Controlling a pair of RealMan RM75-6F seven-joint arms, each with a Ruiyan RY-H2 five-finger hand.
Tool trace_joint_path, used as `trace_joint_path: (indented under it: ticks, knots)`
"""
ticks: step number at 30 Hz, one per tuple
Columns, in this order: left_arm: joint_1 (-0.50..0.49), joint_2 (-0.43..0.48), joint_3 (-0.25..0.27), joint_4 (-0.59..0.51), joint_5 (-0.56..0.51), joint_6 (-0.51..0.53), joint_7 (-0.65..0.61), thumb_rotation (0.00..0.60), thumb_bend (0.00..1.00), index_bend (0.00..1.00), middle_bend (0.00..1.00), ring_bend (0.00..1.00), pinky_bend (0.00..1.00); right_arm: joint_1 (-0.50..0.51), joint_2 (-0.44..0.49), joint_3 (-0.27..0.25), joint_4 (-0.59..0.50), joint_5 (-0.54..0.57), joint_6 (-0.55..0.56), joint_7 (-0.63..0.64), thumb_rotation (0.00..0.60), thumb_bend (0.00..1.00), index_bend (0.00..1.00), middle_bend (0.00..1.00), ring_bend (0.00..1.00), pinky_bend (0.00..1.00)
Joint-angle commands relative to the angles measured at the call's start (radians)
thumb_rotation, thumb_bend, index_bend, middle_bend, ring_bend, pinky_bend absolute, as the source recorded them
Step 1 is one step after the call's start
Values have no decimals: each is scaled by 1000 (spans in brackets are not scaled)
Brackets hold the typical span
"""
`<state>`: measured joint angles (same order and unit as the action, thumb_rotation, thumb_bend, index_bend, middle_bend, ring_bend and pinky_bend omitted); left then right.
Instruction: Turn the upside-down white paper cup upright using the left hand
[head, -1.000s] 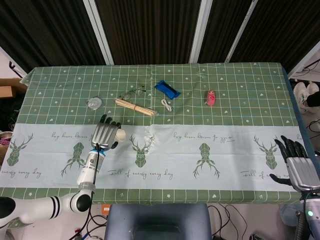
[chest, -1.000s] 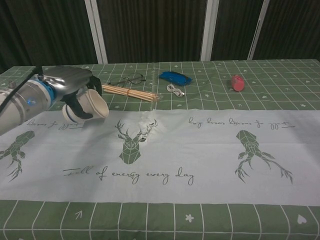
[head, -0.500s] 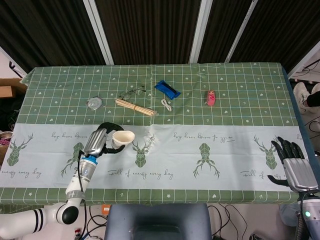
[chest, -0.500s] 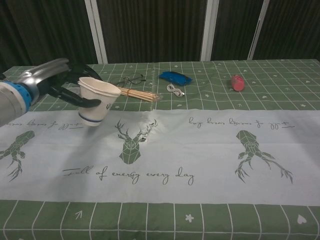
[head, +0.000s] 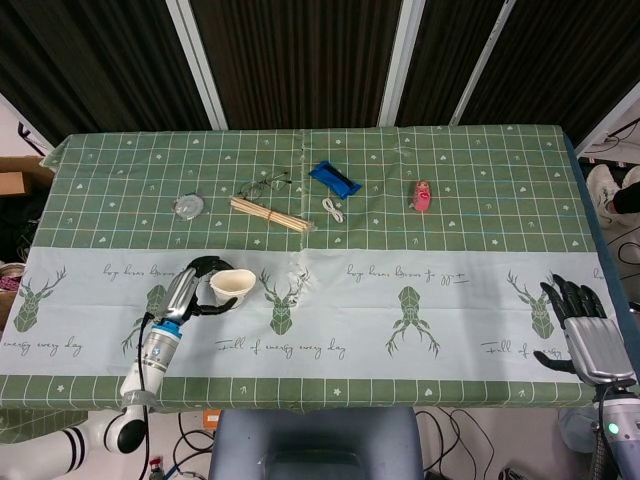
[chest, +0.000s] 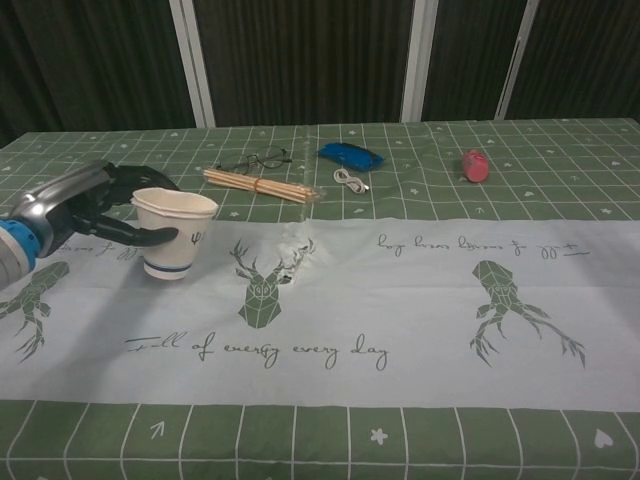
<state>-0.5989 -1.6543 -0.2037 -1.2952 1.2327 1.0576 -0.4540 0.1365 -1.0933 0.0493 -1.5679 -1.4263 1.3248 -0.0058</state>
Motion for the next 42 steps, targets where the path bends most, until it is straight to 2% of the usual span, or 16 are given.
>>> trace_joint_path:
  ticks: [1,17,19,24,26,30,35,38,40,42]
  knots:
    - [8,-24,8,43,17,-7,-25,600,221,387,397,145,116,1,0,1,0,4,-3,-2,600,5,0,2,0,2]
    - [25,-56,16,143,54,-26,-93,600,222,357,374,124,107,4,3,2,-7,19,-15,-11,600,5,0,2,0,2]
    - [27,-55,21,148,66,-27,-103,600,221,307,332,88,97,4,3,2,-11,21,-16,-16,600,5,0,2,0,1]
    - [29,-37,44,144,103,-34,-118,599,219,41,117,5,60,6,3,4,-18,28,-20,-25,600,5,0,2,0,1]
    - [31,-28,49,138,111,-32,-115,599,220,6,57,1,49,6,5,4,-19,26,-19,-28,600,5,0,2,0,1]
    - [35,-18,51,123,119,-24,-105,599,220,0,17,1,42,6,5,2,-19,25,-19,-28,600,5,0,2,0,1]
    - [56,44,62,52,158,29,-79,600,219,0,8,0,28,4,8,1,-19,22,-15,-26,600,5,0,2,0,1]
    - [86,128,79,-24,199,93,-28,599,219,2,6,0,17,2,10,1,-22,20,-11,-25,600,4,0,2,0,2]
    - [114,209,103,-85,231,136,51,599,225,1,6,0,11,2,11,1,-26,21,-10,-26,600,4,0,1,0,2]
    - [119,240,106,-135,220,130,78,599,225,1,6,0,11,2,12,2,-27,22,-11,-27,600,4,0,1,0,2]
